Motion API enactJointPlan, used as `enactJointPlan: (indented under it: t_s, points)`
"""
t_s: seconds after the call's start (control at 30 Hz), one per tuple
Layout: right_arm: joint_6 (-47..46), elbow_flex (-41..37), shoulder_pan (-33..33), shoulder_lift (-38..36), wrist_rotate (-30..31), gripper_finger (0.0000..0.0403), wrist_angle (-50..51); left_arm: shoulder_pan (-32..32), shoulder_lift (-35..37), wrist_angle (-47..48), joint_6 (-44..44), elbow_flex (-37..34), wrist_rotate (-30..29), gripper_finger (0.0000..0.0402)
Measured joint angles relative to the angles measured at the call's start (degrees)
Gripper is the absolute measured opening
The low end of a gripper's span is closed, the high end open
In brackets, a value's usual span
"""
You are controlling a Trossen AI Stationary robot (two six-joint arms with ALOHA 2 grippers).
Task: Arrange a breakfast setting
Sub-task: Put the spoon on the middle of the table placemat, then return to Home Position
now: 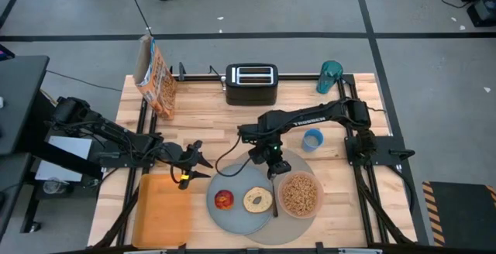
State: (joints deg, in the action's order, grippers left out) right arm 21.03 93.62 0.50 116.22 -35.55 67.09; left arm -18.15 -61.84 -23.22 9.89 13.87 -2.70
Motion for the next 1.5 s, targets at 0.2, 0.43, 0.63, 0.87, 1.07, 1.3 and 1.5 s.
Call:
enactJointPlan:
  t_s: [0.2,0.43,0.63,0.87,1.07,1.3,1.5]
  points:
    - [-2.65,0.00,1.39,-0.02,1.66,0.0027,0.60,0.00,0.00,-0.01,0.02,0.00,0.00,0.0178]
    - [-6.15,0.00,2.00,-0.04,6.51,0.0038,1.59,0.00,0.00,-0.04,0.02,0.00,0.00,0.0178]
    - [-7.72,0.00,2.05,-0.06,7.57,0.0061,1.57,0.00,0.00,-0.04,0.43,0.00,0.00,0.0178]
    - [-9.01,0.00,2.03,-0.09,10.78,0.0088,1.70,0.00,0.01,-0.07,0.44,0.00,0.00,0.0178]
    - [-9.98,0.00,0.71,-0.60,16.20,0.0090,5.92,0.00,2.32,-0.37,-4.41,0.43,-0.53,0.0178]
    - [-14.89,-0.76,-0.25,-5.34,20.72,0.0089,4.75,1.27,10.07,5.11,-6.38,0.83,-3.95,0.0178]
    - [-16.43,-14.68,-0.74,-19.42,23.62,0.0089,-11.65,-0.33,18.11,14.61,-6.76,0.78,-9.80,0.0178]
